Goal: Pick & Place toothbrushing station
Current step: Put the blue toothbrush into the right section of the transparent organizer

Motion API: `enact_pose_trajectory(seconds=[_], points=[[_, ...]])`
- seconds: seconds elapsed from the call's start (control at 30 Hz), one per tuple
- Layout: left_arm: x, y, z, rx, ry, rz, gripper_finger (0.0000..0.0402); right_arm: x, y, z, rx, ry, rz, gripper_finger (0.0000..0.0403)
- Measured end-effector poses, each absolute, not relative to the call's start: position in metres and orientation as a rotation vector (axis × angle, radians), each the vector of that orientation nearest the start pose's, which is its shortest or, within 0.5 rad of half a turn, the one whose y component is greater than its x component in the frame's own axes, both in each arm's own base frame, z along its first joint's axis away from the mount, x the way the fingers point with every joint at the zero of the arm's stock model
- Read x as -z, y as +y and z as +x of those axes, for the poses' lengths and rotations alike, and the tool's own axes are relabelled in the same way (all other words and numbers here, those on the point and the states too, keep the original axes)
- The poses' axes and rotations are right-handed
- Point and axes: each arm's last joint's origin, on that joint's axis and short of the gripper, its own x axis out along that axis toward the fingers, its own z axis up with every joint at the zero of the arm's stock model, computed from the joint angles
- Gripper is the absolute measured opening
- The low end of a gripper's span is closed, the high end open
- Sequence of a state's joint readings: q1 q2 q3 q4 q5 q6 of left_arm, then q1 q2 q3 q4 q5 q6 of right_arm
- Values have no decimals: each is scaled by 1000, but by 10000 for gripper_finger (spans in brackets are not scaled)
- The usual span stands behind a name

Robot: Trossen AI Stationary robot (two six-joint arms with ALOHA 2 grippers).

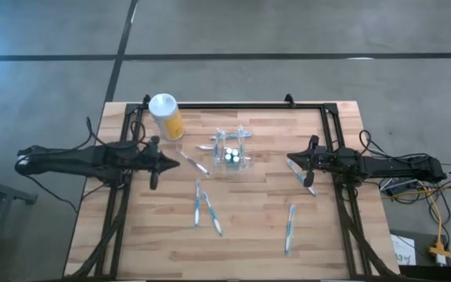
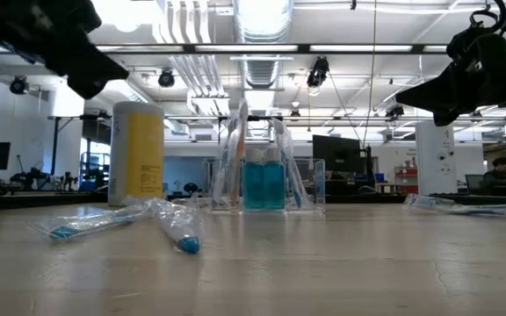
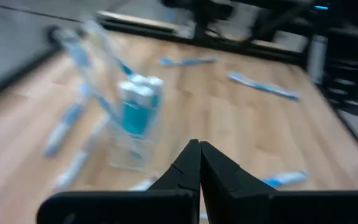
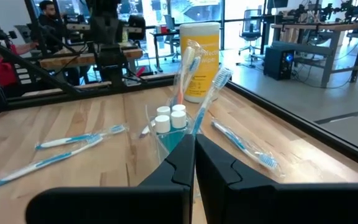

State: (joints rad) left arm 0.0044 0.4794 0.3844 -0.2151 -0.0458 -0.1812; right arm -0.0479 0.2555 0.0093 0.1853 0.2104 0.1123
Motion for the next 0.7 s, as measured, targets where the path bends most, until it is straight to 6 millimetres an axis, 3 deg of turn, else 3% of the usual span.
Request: enact_pose_trajectory(seconds=[0.1, 0.23, 0.7], points=[[-221, 0, 128, -28, 330, -187, 5, -163, -11, 112, 262, 43, 107, 11], [-211, 3, 125, -135, 340, -177, 3, -163, -11, 112, 262, 44, 107, 11], [-219, 7, 89, -254, 121, -150, 3, -161, -12, 114, 263, 64, 103, 11]])
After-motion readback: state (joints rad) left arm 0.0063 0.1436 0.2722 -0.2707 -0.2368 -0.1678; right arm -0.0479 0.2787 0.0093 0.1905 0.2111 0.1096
